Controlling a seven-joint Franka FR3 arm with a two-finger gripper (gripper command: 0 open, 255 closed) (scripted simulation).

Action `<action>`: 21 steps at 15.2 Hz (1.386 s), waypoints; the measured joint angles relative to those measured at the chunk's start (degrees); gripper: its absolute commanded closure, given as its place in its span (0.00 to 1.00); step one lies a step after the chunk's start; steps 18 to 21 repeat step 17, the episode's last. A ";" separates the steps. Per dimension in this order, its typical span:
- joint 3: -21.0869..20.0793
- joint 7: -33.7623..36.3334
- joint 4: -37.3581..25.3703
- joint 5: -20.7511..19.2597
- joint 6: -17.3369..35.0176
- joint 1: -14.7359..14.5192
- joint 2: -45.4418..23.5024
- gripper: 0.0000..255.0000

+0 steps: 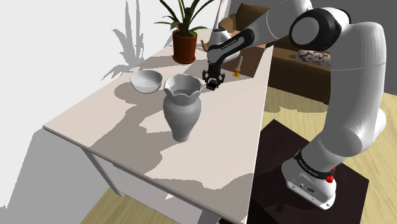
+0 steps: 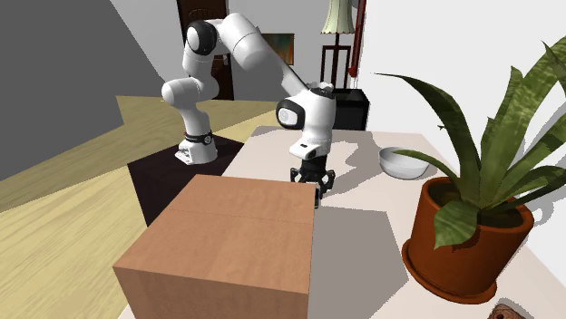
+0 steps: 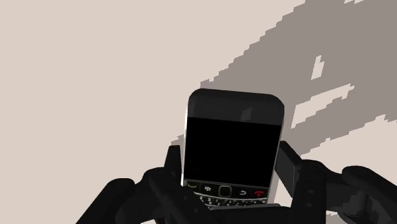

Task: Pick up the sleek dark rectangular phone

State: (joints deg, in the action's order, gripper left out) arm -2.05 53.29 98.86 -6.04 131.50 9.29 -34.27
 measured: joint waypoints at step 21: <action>-0.40 -0.79 -1.84 0.69 -8.21 0.15 6.37 1.00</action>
